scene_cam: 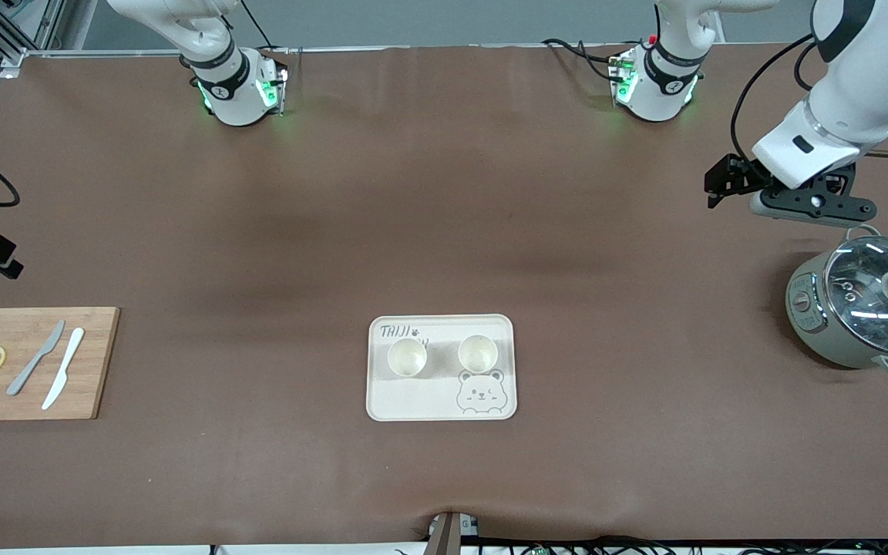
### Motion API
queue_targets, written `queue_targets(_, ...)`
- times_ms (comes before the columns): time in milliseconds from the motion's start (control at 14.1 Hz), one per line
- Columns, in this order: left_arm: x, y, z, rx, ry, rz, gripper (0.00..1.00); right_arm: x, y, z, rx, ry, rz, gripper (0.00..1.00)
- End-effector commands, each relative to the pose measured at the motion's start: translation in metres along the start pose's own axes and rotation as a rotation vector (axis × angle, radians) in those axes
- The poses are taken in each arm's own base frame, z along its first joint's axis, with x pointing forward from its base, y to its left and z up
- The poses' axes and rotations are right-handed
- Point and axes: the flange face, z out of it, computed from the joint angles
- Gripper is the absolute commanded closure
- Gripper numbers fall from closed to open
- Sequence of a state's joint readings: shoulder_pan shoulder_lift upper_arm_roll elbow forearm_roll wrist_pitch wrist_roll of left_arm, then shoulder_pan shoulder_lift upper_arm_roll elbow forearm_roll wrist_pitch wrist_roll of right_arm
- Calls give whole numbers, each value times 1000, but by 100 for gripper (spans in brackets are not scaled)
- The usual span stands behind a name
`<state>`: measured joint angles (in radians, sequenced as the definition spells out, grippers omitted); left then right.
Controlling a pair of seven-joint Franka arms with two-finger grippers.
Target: Place white IKEA cup upright on tray with both arms
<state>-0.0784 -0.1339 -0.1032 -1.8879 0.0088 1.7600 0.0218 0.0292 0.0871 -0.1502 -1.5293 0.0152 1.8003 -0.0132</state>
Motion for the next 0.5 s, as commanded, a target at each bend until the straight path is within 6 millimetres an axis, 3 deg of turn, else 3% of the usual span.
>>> queue_targets(0, -15, 1, -10, -11, -6, -23, 0, 0, 3, -6, -1, 2, 7, 0)
queue_targets(426, -23, -11, -19, -11, -2, -69, 0, 3, 4, -13, -5, 23, 15, 0)
